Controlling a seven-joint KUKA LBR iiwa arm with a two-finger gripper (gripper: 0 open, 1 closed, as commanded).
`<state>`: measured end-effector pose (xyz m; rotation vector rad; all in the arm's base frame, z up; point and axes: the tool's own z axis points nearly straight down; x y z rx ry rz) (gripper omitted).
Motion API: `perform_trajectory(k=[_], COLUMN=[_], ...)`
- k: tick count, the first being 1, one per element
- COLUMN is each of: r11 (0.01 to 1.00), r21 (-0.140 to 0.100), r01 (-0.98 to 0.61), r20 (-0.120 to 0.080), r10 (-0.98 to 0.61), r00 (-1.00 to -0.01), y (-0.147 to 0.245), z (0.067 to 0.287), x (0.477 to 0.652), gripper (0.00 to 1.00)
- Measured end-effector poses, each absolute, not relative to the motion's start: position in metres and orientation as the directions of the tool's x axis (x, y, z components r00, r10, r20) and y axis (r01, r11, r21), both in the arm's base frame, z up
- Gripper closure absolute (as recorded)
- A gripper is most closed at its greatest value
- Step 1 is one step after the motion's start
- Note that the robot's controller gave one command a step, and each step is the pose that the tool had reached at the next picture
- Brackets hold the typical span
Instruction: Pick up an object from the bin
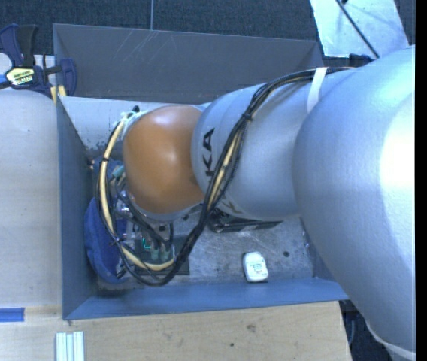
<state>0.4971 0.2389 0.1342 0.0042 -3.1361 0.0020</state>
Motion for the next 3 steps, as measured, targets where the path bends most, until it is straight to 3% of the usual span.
perform_trajectory(k=[1,2,3], r11=[0.889,0.888,0.900], r21=[-0.002,0.000,-0.002], r01=[-0.458,-0.459,-0.436], r20=[-0.002,-0.002,-0.011], r10=[-0.458,-0.459,-0.436], r00=[-0.889,-0.888,-0.900], y=[0.168,0.171,0.157], z=[0.069,0.070,0.214], x=[0.494,0.493,0.529], gripper=[0.00,1.00,1.00])
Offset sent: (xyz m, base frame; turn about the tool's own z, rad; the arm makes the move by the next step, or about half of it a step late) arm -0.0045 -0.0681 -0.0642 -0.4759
